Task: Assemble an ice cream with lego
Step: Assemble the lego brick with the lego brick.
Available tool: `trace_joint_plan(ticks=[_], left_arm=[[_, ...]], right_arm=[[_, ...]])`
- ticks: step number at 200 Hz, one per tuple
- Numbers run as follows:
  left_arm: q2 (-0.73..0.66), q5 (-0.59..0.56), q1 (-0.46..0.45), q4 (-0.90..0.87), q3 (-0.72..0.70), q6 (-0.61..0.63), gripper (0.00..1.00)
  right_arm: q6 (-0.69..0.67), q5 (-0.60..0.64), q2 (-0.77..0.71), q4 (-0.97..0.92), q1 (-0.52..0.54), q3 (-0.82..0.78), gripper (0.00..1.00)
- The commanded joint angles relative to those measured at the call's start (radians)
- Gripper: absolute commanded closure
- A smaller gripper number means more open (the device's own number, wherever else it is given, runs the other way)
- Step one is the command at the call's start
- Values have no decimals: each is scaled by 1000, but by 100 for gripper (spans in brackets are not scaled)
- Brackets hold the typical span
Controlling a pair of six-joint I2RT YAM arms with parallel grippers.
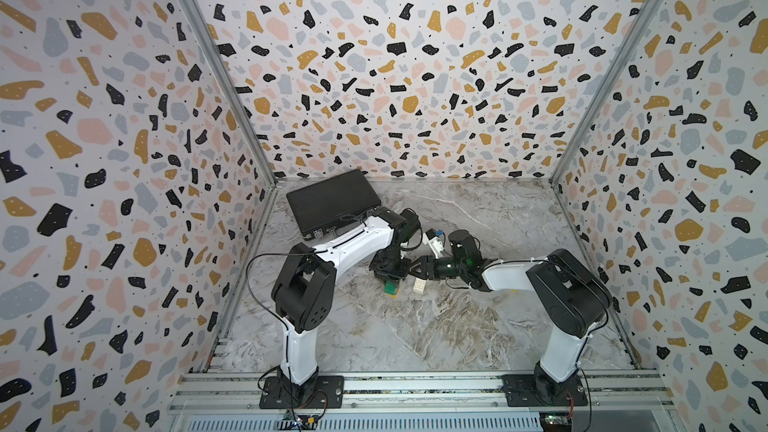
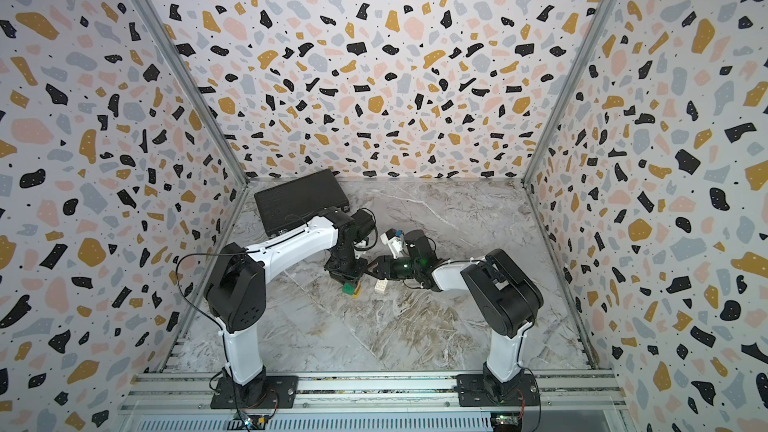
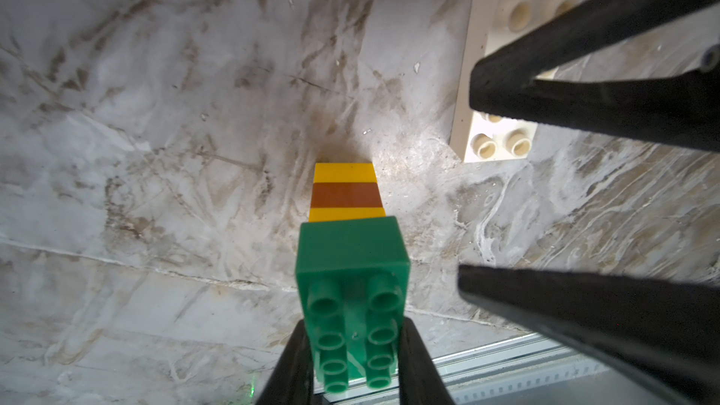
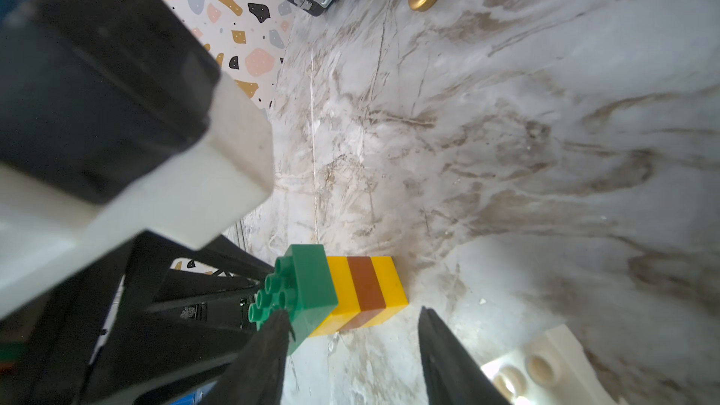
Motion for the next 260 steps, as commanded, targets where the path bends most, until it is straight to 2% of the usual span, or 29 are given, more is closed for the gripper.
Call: trace_joint_plan(ticks=[1, 62, 117, 161, 240, 260], left_arm=[[59, 3, 4, 8, -3, 14, 92], [81, 33, 16, 46, -15, 65, 89], [105, 53, 17, 70, -1, 103, 87], [92, 35, 17, 94, -20, 99, 87], [95, 47, 17, 144, -20, 137, 86], [101, 25, 18, 146, -23, 142, 84]], right_arm=[[-22, 1, -16, -24, 6, 37, 43], [-25, 0, -1, -52, 11, 55, 43], [21, -68, 43, -5, 26, 75, 38], [82, -117, 93, 62, 38, 90, 39], [145, -162, 148, 118, 59, 111, 49], [150, -158, 155, 116, 60, 111, 56]])
